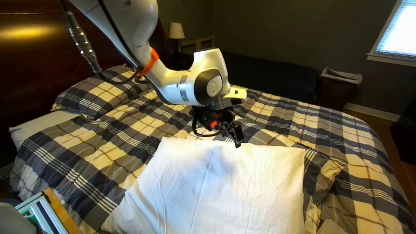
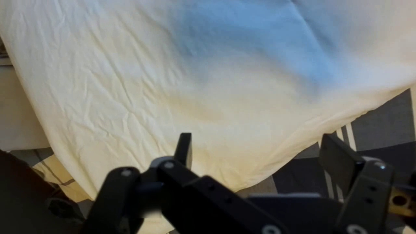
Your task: Move the white pillow forward, then put the checked pillow on the white pillow
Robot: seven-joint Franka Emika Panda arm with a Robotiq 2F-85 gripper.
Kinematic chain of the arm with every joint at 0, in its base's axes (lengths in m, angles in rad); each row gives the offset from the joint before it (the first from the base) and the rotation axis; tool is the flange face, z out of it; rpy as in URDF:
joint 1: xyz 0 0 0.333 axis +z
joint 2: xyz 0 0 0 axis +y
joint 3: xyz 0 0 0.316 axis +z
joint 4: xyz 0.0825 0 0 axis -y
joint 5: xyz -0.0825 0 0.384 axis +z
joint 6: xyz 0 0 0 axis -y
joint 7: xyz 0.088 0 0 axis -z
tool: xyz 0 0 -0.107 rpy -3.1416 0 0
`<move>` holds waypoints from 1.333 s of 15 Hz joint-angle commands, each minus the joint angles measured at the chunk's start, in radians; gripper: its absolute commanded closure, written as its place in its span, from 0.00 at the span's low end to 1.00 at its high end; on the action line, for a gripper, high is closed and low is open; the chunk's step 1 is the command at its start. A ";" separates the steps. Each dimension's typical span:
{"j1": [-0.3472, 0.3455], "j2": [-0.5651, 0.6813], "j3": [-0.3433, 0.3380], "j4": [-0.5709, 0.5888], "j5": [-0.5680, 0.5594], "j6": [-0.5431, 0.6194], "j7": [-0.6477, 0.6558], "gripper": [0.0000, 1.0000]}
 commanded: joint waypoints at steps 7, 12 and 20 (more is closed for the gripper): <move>0.146 0.320 -0.124 0.260 0.032 -0.054 0.116 0.00; 0.164 0.422 -0.161 0.353 0.036 -0.129 0.116 0.40; 0.166 0.379 -0.179 0.353 0.045 -0.270 0.129 0.97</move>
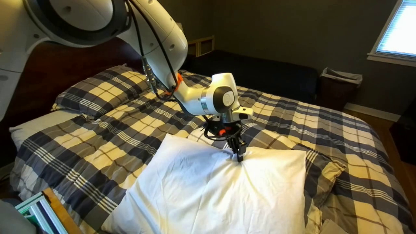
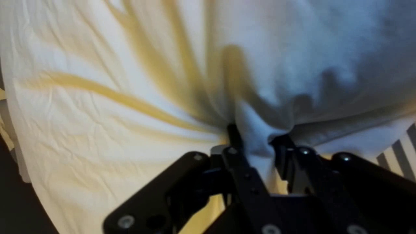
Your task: Move the white pillow forward, then put the checked pillow on the white pillow
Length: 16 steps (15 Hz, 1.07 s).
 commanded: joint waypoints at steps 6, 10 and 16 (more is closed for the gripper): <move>0.005 -0.128 -0.061 -0.087 -0.038 -0.156 0.021 0.98; -0.030 -0.208 -0.041 -0.101 -0.013 -0.342 -0.027 0.97; -0.091 -0.270 0.013 -0.038 0.057 -0.700 -0.100 0.97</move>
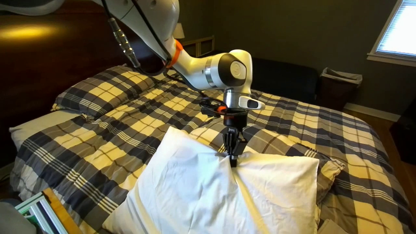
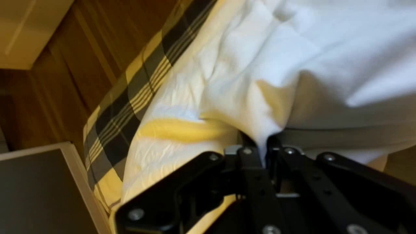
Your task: Move the white pillow forward, then put the checked pillow on the white pillow
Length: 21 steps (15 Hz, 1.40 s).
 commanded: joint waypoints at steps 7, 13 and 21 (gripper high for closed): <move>-0.096 -0.071 0.056 0.053 0.109 -0.305 -0.014 0.97; -0.122 -0.090 0.078 0.086 0.206 -0.449 -0.018 0.97; -0.118 -0.085 0.044 0.068 0.141 -0.449 0.366 0.97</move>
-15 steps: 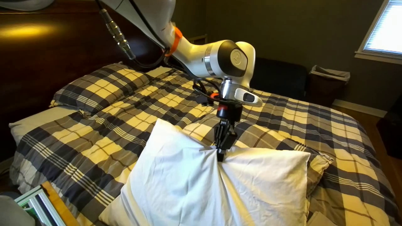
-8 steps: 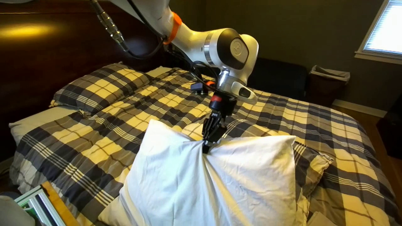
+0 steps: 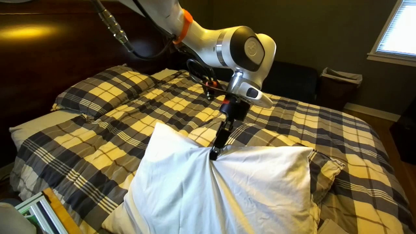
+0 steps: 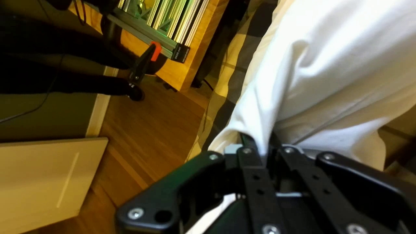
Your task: Move the white pillow forward, then put the checked pillow on the white pillow
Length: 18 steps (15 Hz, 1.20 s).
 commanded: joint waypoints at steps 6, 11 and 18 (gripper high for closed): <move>-0.013 0.030 0.013 -0.056 -0.125 -0.125 0.074 0.97; -0.031 0.141 0.004 -0.019 -0.240 0.011 0.087 0.97; -0.026 0.199 0.016 -0.035 -0.293 0.518 0.056 0.97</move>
